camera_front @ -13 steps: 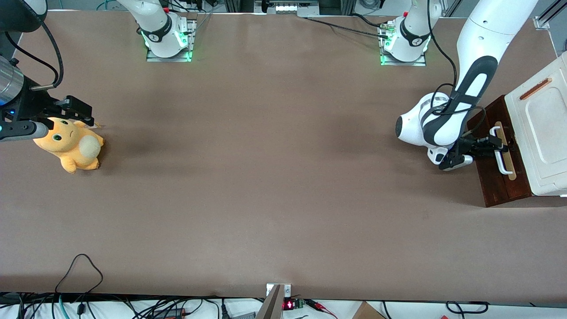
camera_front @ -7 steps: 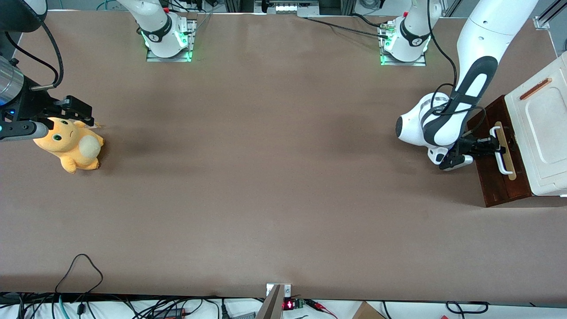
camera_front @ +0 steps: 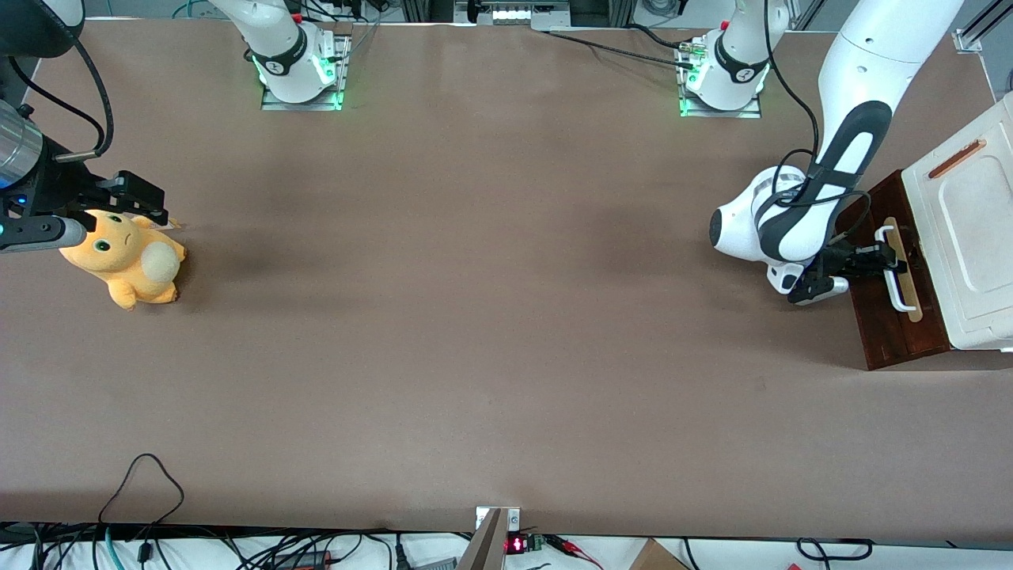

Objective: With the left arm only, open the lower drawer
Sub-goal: 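Close the left gripper around the white drawer handle, then pull the handle away from the cabinet to slide the drawer out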

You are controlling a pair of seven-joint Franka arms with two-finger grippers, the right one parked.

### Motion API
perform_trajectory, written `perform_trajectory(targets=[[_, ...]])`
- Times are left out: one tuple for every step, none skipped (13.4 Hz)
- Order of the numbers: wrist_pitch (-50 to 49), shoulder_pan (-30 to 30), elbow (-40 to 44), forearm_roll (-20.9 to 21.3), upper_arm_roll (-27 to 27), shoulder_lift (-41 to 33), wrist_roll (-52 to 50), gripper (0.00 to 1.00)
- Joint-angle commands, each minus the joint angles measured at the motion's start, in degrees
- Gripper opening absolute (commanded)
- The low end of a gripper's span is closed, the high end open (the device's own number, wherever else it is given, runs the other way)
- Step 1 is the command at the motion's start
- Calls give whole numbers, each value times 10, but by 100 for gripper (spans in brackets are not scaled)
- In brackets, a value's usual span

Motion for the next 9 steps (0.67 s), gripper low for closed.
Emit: perform_trajectory(targets=[[-8, 1, 1, 8, -1, 3, -5, 6], [-8, 1, 1, 8, -1, 3, -4, 2], [-8, 1, 1, 8, -1, 3, -4, 0], [-8, 0, 1, 8, -2, 3, -3, 0], [-7, -2, 2, 8, -2, 3, -2, 0], [-6, -7, 2, 8, -4, 3, -1, 0], [-6, -12, 4, 8, -10, 2, 2, 0], [-4, -24, 8, 7, -12, 1, 16, 0], [-5, -36, 13, 3, -22, 0, 28, 0]])
